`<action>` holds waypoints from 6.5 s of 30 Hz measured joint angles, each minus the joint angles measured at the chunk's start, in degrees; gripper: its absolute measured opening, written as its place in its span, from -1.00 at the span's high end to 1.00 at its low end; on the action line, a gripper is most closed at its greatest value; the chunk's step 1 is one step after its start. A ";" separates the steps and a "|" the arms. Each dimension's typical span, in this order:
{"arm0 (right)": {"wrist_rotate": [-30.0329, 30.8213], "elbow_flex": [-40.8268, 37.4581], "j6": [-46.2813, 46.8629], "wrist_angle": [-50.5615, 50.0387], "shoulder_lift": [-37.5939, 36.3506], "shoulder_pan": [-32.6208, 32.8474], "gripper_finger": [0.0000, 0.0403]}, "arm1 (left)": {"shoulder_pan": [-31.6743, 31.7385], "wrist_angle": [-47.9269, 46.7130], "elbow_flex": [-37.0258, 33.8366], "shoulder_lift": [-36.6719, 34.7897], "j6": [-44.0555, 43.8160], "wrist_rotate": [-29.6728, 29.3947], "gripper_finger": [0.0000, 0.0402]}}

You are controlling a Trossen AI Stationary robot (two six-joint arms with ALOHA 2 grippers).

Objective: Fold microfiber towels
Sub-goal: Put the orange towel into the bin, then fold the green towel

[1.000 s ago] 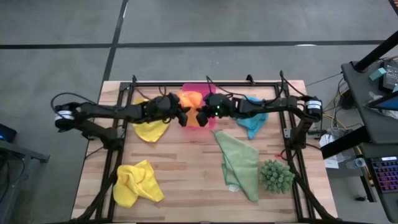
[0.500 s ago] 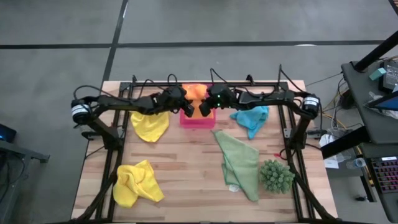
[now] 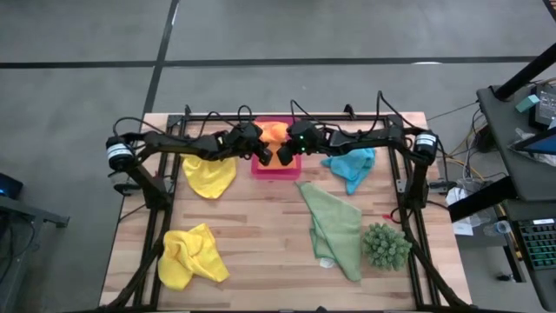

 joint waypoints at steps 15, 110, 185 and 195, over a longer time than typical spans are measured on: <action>3.11 0.01 0.11 -0.52 0.90 0.02 0.67 | 1.28 -0.36 0.40 1.43 0.77 -0.84 0.84; -11.12 33.83 -25.45 -25.90 20.10 0.12 0.96 | -1.23 -13.39 -2.73 -30.20 11.02 -0.17 0.54; 5.89 -3.11 11.58 -37.99 -11.36 25.50 0.87 | -36.66 1.87 -3.11 -15.64 -3.75 -1.00 0.54; 13.49 -3.56 12.35 -29.77 -5.33 24.19 0.24 | -37.16 2.98 -3.37 -15.88 -4.72 -3.58 0.54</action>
